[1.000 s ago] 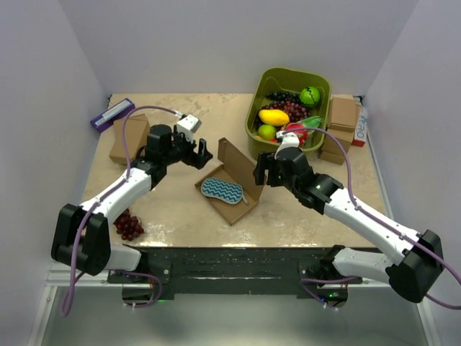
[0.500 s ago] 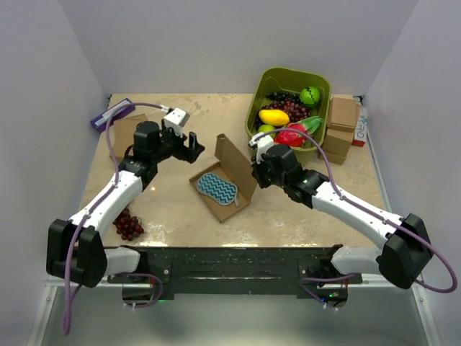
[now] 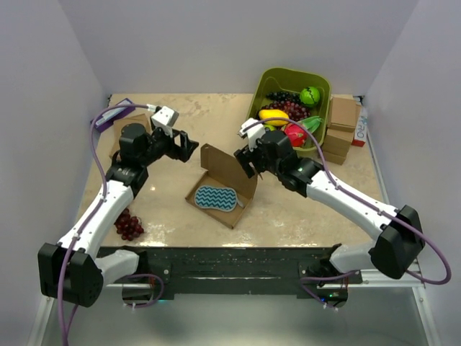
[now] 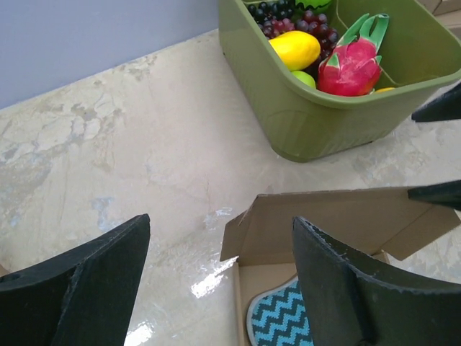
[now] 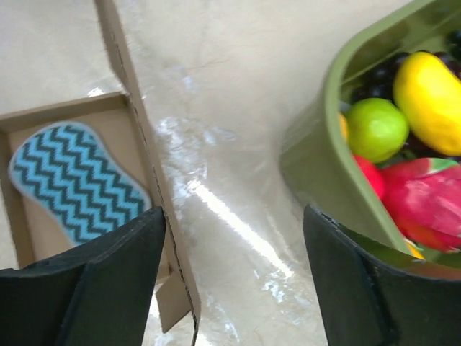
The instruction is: Fold the paper box
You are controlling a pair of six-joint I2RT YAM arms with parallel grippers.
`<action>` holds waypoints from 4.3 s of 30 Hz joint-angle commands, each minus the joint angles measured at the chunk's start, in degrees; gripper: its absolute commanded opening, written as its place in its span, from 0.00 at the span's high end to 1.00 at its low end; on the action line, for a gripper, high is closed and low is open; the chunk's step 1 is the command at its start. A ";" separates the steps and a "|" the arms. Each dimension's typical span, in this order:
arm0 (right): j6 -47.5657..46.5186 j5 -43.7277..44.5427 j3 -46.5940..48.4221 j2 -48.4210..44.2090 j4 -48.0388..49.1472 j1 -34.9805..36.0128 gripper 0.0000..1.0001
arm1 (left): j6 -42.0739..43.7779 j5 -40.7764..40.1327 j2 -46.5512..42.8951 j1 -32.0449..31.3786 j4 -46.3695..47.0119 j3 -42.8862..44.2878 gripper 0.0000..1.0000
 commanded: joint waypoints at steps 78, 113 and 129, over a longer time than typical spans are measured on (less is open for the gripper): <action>8.10 -0.78 -15.06 -2.79 18.88 -10.51 0.16 | -11.00 -5.68 0.94 -0.97 25.63 -20.22 0.18; 14.86 -4.93 -15.59 1.52 27.75 -10.34 0.94 | -9.14 -20.26 16.76 -14.69 23.88 -10.47 0.98; 26.64 26.80 -20.15 2.14 39.26 -0.67 1.00 | -10.38 -34.69 23.79 -24.71 40.21 -10.72 1.00</action>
